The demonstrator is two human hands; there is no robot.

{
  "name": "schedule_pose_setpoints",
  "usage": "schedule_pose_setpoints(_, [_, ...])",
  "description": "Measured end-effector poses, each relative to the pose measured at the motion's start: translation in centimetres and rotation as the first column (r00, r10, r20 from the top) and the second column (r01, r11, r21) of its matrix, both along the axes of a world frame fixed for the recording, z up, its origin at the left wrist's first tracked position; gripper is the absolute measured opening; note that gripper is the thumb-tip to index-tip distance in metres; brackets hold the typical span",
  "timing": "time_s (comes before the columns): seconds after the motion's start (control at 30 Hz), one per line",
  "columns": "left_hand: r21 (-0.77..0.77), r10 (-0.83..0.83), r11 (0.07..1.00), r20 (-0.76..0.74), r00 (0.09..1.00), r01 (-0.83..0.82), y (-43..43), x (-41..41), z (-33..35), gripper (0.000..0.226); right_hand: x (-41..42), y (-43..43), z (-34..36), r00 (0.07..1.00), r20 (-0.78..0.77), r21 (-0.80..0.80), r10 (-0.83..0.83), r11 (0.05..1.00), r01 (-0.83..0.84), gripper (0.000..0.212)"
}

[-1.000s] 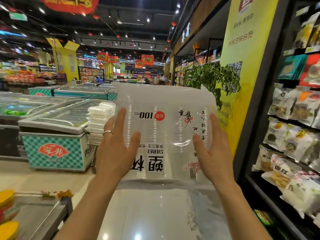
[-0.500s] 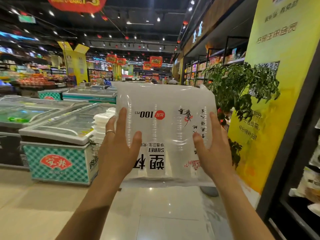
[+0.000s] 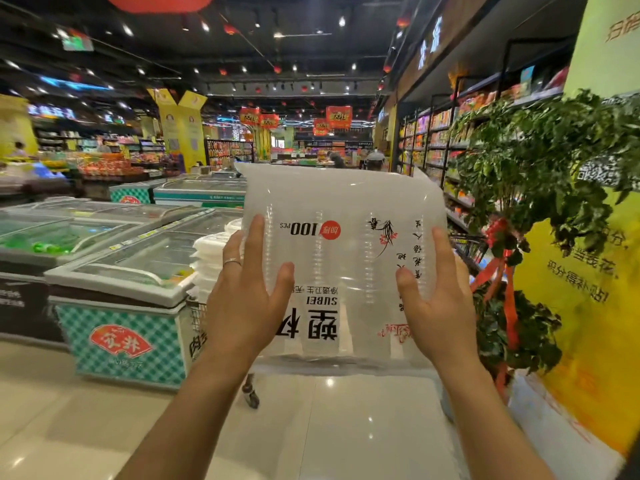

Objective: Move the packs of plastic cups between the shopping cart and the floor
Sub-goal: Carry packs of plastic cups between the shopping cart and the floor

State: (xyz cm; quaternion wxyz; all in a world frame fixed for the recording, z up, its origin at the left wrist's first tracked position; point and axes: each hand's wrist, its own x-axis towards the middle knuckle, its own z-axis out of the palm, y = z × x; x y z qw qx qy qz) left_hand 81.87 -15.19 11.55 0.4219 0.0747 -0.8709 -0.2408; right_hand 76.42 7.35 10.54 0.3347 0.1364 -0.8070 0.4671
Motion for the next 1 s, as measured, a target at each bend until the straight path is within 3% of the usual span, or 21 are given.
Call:
schedule_pose_setpoints(0.27, [0.017, 0.051, 0.999, 0.016, 0.999, -0.051, -0.2, -16.4, 1.0, 0.071, -17.7, -0.7, 0.8, 0.999, 0.014, -0.014, 0.051, 0.999, -0.051, 0.067])
schedule_pose_setpoints(0.6, [0.030, 0.045, 0.998, 0.018, 0.999, -0.046, -3.0, -31.2, -0.3, 0.069, -32.5, -3.3, 0.1, 0.997, 0.020, 0.001, 0.071, 0.997, -0.071, 0.067])
schedule_pose_setpoints(1.0, [0.052, 0.023, 0.998, 0.005, 1.000, -0.023, -12.1, -52.4, -1.1, 0.071, -53.1, -12.6, -0.6, 0.999, 0.004, -0.002, 0.032, 0.999, -0.032, 0.067])
